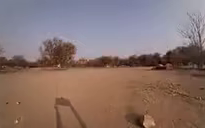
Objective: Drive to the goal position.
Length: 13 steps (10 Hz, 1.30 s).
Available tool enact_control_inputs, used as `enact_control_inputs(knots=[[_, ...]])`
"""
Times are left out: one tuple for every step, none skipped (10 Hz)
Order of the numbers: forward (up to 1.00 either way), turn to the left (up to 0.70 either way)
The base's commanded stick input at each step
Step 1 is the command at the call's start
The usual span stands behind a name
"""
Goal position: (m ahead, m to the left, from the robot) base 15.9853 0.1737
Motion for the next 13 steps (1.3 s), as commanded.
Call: enact_control_inputs(knots=[[0.70,0.00],[0.70,0.00],[0.70,0.00],[0.70,0.00],[0.70,0.00],[0.70,0.00],[0.70,0.00],[0.70,0.00],[0.70,0.00],[0.70,0.00],[0.70,0.00],[0.70,0.00],[0.70,0.00]])
